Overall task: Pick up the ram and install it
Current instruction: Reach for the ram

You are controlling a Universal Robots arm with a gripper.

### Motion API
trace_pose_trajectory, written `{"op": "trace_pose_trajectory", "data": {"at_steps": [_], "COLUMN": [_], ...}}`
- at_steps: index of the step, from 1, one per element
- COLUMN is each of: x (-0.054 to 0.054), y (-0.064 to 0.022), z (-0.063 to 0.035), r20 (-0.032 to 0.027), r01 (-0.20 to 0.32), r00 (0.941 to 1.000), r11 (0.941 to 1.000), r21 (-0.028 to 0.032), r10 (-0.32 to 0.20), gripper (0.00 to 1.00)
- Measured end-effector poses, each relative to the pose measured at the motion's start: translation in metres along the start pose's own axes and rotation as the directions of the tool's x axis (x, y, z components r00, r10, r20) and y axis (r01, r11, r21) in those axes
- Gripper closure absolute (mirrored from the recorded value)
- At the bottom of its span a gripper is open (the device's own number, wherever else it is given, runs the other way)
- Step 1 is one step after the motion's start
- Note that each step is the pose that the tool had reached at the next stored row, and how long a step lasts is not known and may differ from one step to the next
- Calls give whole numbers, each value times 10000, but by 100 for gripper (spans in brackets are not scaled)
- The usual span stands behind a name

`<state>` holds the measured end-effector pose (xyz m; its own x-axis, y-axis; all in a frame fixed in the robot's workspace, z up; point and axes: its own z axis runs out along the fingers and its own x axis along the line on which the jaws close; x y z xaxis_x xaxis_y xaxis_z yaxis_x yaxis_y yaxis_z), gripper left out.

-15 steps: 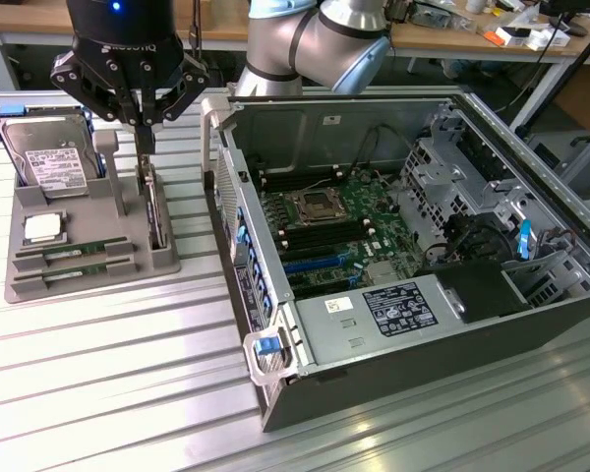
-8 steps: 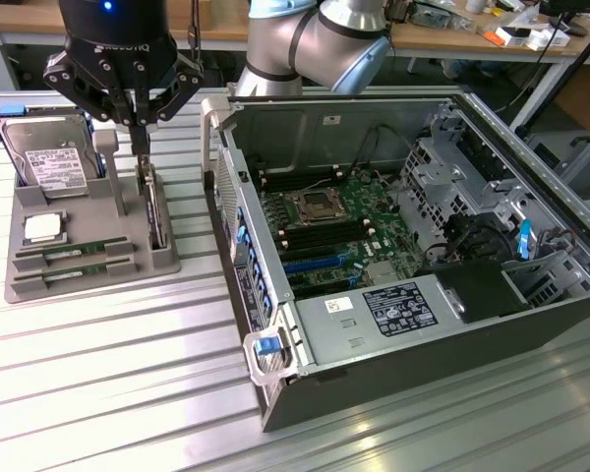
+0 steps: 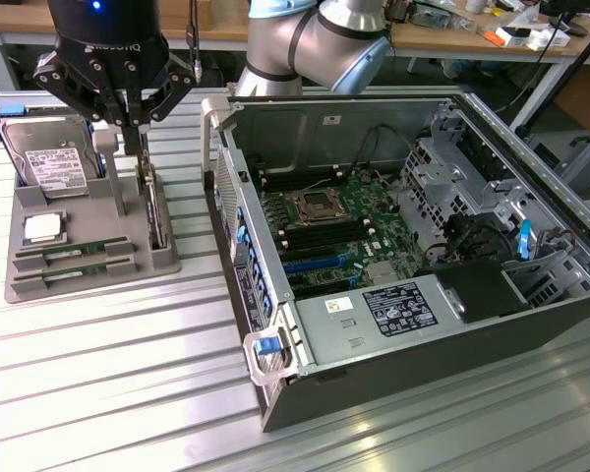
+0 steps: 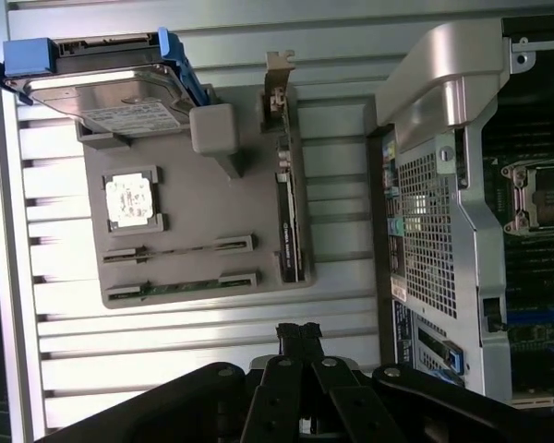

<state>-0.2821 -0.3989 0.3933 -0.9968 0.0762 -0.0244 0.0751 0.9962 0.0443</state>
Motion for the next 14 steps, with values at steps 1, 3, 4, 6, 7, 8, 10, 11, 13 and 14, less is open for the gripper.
{"op": "trace_pose_trajectory", "data": {"at_steps": [1,3,4,6,7,8,10,11,13,14], "x": [6,16,23,34,41,54,72,82,92,99], "y": [-1,-1,-2,-3,-3,-4,-5,-6,-7,-7], "z": [0,0,0,-1,-1,-1,-2,-2,-2,-2], "r20": [0,1,1,0,0,0,1,0,1,1], "r01": [0,1,0,0,0,0,0,0,0,0], "r00": [10000,10000,10000,10000,10000,10000,10000,10000,10000,10000], "r11": [10000,10000,10000,10000,10000,10000,10000,10000,10000,10000], "r21": [0,-1,0,0,0,0,0,-1,-1,0], "r10": [0,-1,0,0,0,0,0,0,0,0], "gripper": [89,89,89,89,89,89,89,89,89,89]}}
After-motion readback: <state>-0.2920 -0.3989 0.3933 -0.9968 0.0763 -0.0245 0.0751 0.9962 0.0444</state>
